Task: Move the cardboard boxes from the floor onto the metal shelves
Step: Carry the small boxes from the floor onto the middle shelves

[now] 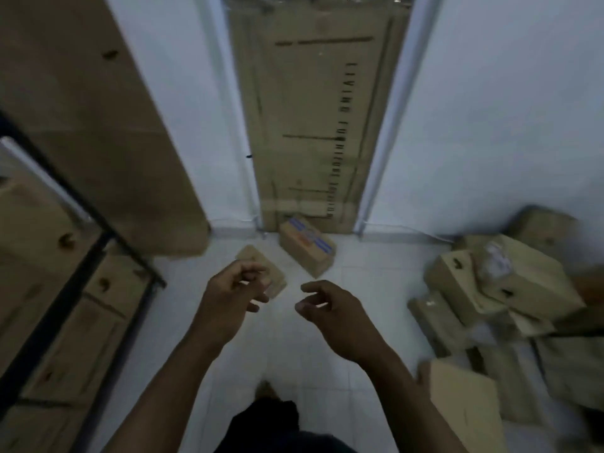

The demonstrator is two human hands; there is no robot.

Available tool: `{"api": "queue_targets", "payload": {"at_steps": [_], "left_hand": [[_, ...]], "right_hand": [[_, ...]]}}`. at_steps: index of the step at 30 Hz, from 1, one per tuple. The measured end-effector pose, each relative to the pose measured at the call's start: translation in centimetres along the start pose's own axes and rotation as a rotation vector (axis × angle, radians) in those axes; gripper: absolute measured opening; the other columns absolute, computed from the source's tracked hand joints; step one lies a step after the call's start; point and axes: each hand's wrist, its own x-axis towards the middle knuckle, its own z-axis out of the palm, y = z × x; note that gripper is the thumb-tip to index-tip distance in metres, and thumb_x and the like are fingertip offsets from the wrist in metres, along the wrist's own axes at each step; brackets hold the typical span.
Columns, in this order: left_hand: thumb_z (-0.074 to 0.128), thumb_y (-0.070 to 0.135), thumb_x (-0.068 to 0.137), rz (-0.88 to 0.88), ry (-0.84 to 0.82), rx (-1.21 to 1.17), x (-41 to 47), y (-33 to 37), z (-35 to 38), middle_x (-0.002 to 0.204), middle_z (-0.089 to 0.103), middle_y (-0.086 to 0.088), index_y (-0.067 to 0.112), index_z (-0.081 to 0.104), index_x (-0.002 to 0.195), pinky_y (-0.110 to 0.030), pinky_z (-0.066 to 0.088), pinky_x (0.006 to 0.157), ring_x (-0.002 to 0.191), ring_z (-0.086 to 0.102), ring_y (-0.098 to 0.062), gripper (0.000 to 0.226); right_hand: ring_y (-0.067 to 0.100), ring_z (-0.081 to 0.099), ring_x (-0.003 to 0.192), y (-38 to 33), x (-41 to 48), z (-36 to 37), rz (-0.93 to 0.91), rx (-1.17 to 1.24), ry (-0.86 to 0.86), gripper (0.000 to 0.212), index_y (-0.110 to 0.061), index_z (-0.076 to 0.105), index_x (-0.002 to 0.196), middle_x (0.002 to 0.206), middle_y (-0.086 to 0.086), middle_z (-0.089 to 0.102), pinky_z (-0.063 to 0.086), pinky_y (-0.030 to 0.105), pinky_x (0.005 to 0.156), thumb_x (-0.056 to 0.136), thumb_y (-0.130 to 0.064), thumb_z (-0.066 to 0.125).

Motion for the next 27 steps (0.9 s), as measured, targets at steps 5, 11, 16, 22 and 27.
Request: {"api": "queue_targets", "payload": {"at_steps": [5, 11, 16, 22, 27], "left_hand": [[0.066, 0.008, 0.092, 0.044, -0.242, 0.074, 5.0, 2.3, 9.4, 0.103, 0.069, -0.020, 0.016, 0.068, 0.103, -0.022, 0.051, 0.057, 0.068, 0.070, -0.013, 0.014], [0.065, 0.007, 0.092, 0.084, -0.547, 0.097, 11.4, 5.2, 22.1, 0.102, 0.068, -0.024, 0.019, 0.068, 0.098, -0.028, 0.050, 0.059, 0.067, 0.070, -0.015, 0.013], [0.066, 0.007, 0.092, 0.080, -0.677, 0.116, 17.8, 7.3, 29.5, 0.105, 0.067, -0.024, 0.020, 0.069, 0.099, -0.024, 0.051, 0.057, 0.067, 0.070, -0.014, 0.015], [0.065, 0.011, 0.094, 0.058, -0.811, 0.199, 25.4, 9.1, 39.0, 0.103, 0.070, -0.019, 0.025, 0.070, 0.097, -0.030, 0.051, 0.063, 0.072, 0.071, -0.015, 0.016], [0.066, 0.015, 0.093, 0.002, -0.922, 0.297, 28.9, 9.2, 49.7, 0.101, 0.071, -0.016, 0.023, 0.070, 0.098, -0.028, 0.053, 0.060, 0.072, 0.071, -0.016, 0.010]], "right_hand": [[0.001, 0.068, 0.085, 4.0, -1.0, -6.7, 0.117, 0.085, 0.215, 0.027, -0.036, 0.064, 0.118, 0.098, -0.012, 0.072, 0.050, 0.019, 0.074, 0.092, -0.038, 0.070], [0.004, 0.069, 0.087, 8.2, -0.8, -15.5, 0.287, 0.184, 0.472, 0.027, -0.035, 0.063, 0.119, 0.099, -0.010, 0.071, 0.054, 0.029, 0.077, 0.093, -0.036, 0.069], [-0.003, 0.067, 0.084, 10.6, 0.7, -22.9, 0.383, 0.231, 0.583, 0.030, -0.031, 0.062, 0.125, 0.100, -0.009, 0.069, 0.049, 0.018, 0.072, 0.095, -0.036, 0.065], [0.012, 0.070, 0.086, 14.0, 1.9, -31.2, 0.519, 0.352, 0.810, 0.029, -0.026, 0.063, 0.126, 0.101, 0.001, 0.070, 0.058, 0.037, 0.080, 0.097, -0.030, 0.064], [0.024, 0.069, 0.094, 18.4, 2.5, -37.9, 0.648, 0.536, 0.884, 0.027, -0.023, 0.061, 0.124, 0.109, 0.006, 0.068, 0.055, 0.045, 0.088, 0.097, -0.027, 0.064]]}}
